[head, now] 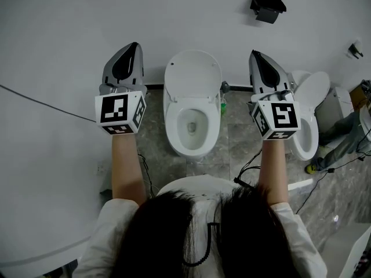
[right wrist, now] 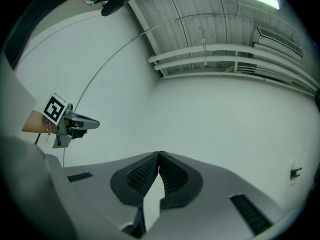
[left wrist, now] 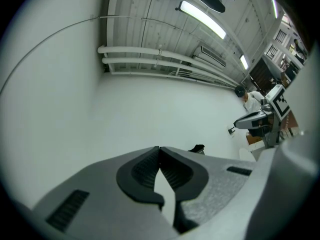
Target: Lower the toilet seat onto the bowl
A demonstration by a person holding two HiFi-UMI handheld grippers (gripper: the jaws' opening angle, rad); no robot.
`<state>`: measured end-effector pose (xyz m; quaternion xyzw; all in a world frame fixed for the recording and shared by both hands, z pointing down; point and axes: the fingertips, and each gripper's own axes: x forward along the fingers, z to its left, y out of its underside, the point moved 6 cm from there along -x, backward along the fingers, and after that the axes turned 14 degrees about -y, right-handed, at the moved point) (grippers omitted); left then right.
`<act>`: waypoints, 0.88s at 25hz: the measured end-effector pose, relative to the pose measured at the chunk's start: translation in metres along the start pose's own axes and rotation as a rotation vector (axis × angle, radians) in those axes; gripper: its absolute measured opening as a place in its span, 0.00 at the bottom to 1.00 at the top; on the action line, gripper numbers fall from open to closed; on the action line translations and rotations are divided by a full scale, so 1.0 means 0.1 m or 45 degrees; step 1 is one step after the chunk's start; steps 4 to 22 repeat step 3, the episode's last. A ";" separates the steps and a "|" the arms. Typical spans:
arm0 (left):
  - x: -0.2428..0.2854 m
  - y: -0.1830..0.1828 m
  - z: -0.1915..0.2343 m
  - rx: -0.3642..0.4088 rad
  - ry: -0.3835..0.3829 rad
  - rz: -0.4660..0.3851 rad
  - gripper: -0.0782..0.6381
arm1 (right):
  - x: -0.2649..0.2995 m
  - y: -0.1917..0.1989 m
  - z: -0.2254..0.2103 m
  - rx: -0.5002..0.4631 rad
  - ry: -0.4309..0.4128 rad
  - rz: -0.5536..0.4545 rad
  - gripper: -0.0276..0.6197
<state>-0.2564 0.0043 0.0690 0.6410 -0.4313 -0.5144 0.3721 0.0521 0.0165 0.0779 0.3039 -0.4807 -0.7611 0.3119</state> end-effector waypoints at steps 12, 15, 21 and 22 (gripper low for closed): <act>-0.02 0.02 0.01 0.000 -0.002 -0.001 0.12 | 0.00 0.00 0.02 -0.002 0.000 -0.006 0.09; -0.02 0.02 0.01 0.000 -0.002 -0.001 0.12 | 0.00 0.00 0.02 -0.002 0.000 -0.006 0.09; -0.02 0.02 0.01 0.000 -0.002 -0.001 0.12 | 0.00 0.00 0.02 -0.002 0.000 -0.006 0.09; -0.02 0.02 0.01 0.000 -0.002 -0.001 0.12 | 0.00 0.00 0.02 -0.002 0.000 -0.006 0.09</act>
